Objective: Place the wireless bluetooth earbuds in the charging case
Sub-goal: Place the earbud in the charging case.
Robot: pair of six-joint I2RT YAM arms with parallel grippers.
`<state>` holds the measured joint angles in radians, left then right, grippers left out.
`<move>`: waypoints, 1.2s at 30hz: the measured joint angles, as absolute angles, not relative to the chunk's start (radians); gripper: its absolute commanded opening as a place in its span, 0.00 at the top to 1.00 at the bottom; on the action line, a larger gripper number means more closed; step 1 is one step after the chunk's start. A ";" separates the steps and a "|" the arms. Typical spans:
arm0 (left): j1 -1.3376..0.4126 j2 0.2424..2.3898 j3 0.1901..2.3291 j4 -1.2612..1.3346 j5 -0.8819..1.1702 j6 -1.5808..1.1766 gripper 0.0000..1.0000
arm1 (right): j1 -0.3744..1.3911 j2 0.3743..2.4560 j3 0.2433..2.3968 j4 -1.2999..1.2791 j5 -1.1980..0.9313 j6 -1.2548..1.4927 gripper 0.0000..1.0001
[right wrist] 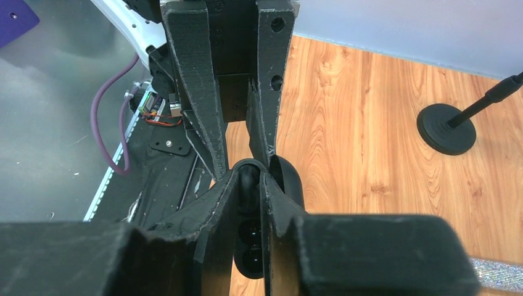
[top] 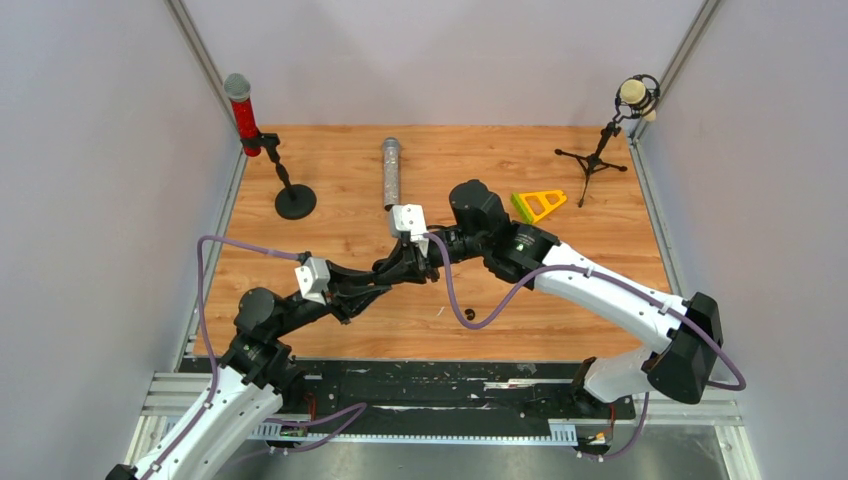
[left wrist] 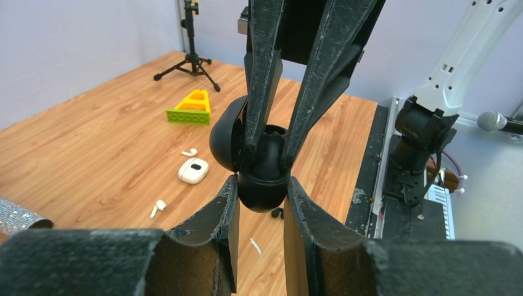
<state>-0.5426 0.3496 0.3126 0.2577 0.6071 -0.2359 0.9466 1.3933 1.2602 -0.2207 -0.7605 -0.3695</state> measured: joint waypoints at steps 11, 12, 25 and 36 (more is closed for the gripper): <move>-0.543 0.350 0.313 0.259 0.595 -0.237 1.00 | 0.947 1.393 1.267 -0.234 -0.780 -0.344 0.57; -0.543 0.350 0.313 0.258 0.592 -0.237 1.00 | 0.947 1.393 1.267 -0.231 -0.783 -0.339 0.55; -0.542 0.350 0.313 0.266 0.579 -0.237 1.00 | 0.953 1.390 1.264 -0.195 -0.790 -0.311 0.49; -0.542 0.350 0.313 0.276 0.583 -0.237 1.00 | 0.952 1.346 1.240 -0.151 -0.796 -0.303 0.43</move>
<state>-0.5419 0.3496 0.3126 0.2760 0.5835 -0.2375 0.9524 1.3460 1.2400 -0.1509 -0.7963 -0.3027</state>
